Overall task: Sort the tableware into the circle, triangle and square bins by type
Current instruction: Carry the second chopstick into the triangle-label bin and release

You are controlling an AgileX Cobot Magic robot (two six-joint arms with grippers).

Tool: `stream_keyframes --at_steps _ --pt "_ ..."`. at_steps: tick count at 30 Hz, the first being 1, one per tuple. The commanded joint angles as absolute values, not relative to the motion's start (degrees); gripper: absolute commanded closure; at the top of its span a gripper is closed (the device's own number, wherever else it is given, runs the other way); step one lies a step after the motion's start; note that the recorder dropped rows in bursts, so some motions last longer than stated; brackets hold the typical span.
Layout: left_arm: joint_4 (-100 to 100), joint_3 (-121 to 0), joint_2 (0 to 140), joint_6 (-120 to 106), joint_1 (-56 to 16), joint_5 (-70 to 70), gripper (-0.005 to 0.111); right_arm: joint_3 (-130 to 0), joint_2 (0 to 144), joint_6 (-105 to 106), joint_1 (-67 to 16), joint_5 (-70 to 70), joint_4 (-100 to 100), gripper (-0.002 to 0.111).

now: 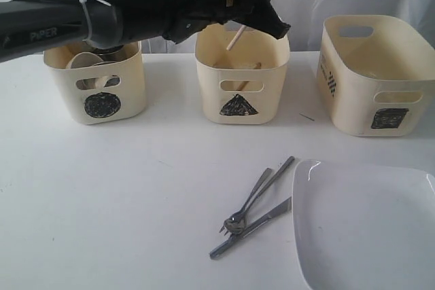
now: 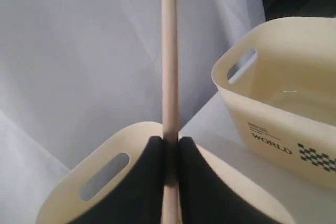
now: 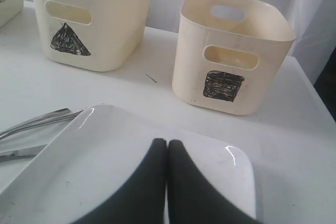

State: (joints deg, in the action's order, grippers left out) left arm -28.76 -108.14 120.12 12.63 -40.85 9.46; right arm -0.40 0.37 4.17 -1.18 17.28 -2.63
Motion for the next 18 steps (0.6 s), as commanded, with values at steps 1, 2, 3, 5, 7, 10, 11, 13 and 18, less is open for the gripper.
stream_keyframes --at_steps 1,2,3,5,7,10,11,13,18 --pt "-27.78 -111.29 123.77 11.90 -39.29 9.21 0.107 0.00 0.00 4.13 -1.36 16.79 -2.78 0.108" --pt "-27.08 -111.54 124.41 12.04 -39.03 9.05 0.107 0.00 0.00 4.13 -1.36 16.79 -2.78 0.108" --pt "-26.48 -111.86 124.74 12.04 -38.89 8.92 0.107 0.00 0.00 4.13 -1.36 16.79 -2.78 0.108" --pt "-25.66 -112.12 125.34 12.04 -38.46 8.32 0.106 0.00 0.00 4.13 -1.36 16.79 -2.78 0.108" --pt "-24.49 -112.12 125.34 12.27 -38.46 6.97 0.097 0.00 0.00 4.13 -1.36 16.79 -2.78 0.108" --pt "-24.14 -112.12 125.34 12.27 -38.46 4.93 0.073 0.00 0.00 4.13 -1.36 16.79 -2.78 0.108" --pt "-23.87 -112.12 125.34 12.27 -38.46 4.00 0.066 0.00 0.00 4.13 -1.36 16.79 -2.78 0.108" --pt "-23.60 -112.12 125.24 13.26 -38.46 0.86 0.054 0.00 0.00 4.13 -1.36 16.79 -2.78 0.108" --pt "-22.90 -112.01 121.81 15.46 -40.04 -12.77 0.059 0.00 0.00 4.13 -1.36 16.79 -2.78 0.108"
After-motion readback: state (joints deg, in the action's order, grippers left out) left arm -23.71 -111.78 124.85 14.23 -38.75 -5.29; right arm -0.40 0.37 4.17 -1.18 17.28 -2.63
